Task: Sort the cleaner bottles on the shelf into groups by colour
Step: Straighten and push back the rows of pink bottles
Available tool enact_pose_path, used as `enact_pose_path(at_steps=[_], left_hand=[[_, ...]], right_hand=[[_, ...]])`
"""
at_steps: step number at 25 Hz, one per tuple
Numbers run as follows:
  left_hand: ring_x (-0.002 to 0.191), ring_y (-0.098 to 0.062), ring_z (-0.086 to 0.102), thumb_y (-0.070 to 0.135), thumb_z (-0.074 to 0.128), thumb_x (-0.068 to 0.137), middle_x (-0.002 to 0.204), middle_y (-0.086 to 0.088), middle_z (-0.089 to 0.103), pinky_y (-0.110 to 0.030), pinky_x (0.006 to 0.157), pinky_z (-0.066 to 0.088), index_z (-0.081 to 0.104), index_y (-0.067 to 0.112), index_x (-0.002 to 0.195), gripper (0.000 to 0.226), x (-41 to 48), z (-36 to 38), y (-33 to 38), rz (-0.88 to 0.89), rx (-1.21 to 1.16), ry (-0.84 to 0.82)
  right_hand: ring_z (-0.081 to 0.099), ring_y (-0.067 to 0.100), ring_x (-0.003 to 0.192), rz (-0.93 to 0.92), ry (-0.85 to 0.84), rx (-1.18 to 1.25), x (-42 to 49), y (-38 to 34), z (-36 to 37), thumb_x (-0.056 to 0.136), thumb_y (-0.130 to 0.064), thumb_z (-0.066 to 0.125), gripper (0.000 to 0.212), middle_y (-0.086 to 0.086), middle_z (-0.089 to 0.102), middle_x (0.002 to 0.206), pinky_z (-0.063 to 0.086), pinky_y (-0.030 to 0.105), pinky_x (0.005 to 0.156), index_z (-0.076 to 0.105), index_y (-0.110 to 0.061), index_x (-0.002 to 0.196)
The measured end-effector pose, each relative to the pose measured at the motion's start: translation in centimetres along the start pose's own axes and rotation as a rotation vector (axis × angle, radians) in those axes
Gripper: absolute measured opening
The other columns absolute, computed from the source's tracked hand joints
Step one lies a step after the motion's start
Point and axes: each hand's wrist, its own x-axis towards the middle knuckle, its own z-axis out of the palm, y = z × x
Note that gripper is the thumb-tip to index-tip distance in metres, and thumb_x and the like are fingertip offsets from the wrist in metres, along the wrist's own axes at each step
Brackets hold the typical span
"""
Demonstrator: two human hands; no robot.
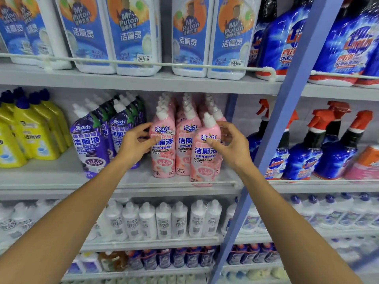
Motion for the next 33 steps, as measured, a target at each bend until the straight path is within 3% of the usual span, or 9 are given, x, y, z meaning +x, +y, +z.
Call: enact_pose_path(at_steps=[5, 8, 13, 16, 22, 29, 33], left_hand=[[0.112, -0.034, 0.066, 0.016, 0.080, 0.085, 0.116, -0.014, 0.068, -0.055, 0.087, 0.060, 0.054, 0.019, 0.144, 0.065, 0.0, -0.2, 0.0, -0.008, -0.026, 0.001], [0.111, -0.033, 0.066, 0.015, 0.079, 0.085, 0.113, -0.011, 0.068, -0.055, 0.088, 0.059, 0.054, 0.019, 0.145, 0.065, -0.1, -0.2, 0.3, -0.026, -0.052, -0.009], [0.099, -0.018, 0.067, 0.012, 0.076, 0.087, 0.105, -0.004, 0.068, -0.035, 0.074, 0.063, 0.056, 0.018, 0.143, 0.060, -0.2, -0.6, 0.9, -0.048, -0.103, -0.041], [0.105, -0.020, 0.068, 0.012, 0.077, 0.087, 0.110, -0.009, 0.070, -0.029, 0.068, 0.063, 0.059, 0.020, 0.140, 0.057, 0.0, -1.2, 0.8, -0.042, -0.110, -0.061], [0.103, -0.022, 0.072, 0.015, 0.076, 0.088, 0.105, -0.008, 0.075, -0.036, 0.071, 0.064, 0.063, 0.022, 0.134, 0.048, 0.4, -2.1, 0.9, -0.040, -0.130, -0.107], [0.101, -0.024, 0.073, 0.015, 0.078, 0.086, 0.105, -0.013, 0.075, -0.046, 0.076, 0.064, 0.065, 0.020, 0.132, 0.048, 1.2, -2.5, 0.3, -0.046, -0.137, -0.105], [0.098, -0.022, 0.074, 0.013, 0.078, 0.086, 0.103, -0.012, 0.075, -0.044, 0.074, 0.064, 0.065, 0.020, 0.130, 0.047, 1.3, -2.6, 0.3, -0.048, -0.165, -0.121]], right_hand=[[0.061, -0.017, 0.091, -0.027, -0.048, 0.029, -0.2, -1.0, 3.8, 0.080, -0.017, 0.087, 0.058, -0.014, 0.067, 0.106, 0.049, 0.005, 0.075, 0.060, -0.015, 0.132], [0.065, -0.004, 0.092, -0.030, -0.065, 0.074, -0.3, -1.7, 6.5, 0.080, -0.020, 0.087, 0.057, -0.010, 0.067, 0.106, 0.053, 0.011, 0.074, 0.059, -0.018, 0.131], [0.066, -0.006, 0.093, -0.021, -0.080, 0.097, -0.3, -2.1, 8.5, 0.080, -0.024, 0.087, 0.059, -0.016, 0.068, 0.105, 0.056, 0.014, 0.075, 0.058, -0.019, 0.132], [0.066, -0.004, 0.095, -0.014, -0.092, 0.106, -0.3, -2.1, 8.3, 0.080, -0.026, 0.087, 0.059, -0.017, 0.068, 0.107, 0.057, 0.018, 0.078, 0.058, -0.019, 0.132], [0.068, 0.004, 0.099, 0.003, -0.077, 0.155, -0.7, -1.7, 8.8, 0.083, -0.021, 0.085, 0.056, -0.014, 0.070, 0.113, 0.060, 0.027, 0.081, 0.059, -0.017, 0.132], [0.068, 0.004, 0.100, 0.008, -0.078, 0.173, -0.6, -2.1, 10.2, 0.083, -0.017, 0.084, 0.054, -0.008, 0.070, 0.118, 0.055, 0.017, 0.080, 0.059, -0.012, 0.131], [0.068, 0.007, 0.105, 0.017, -0.055, 0.192, -0.6, -1.6, 10.4, 0.082, -0.019, 0.085, 0.053, -0.009, 0.070, 0.119, 0.056, 0.022, 0.087, 0.060, -0.014, 0.129]])
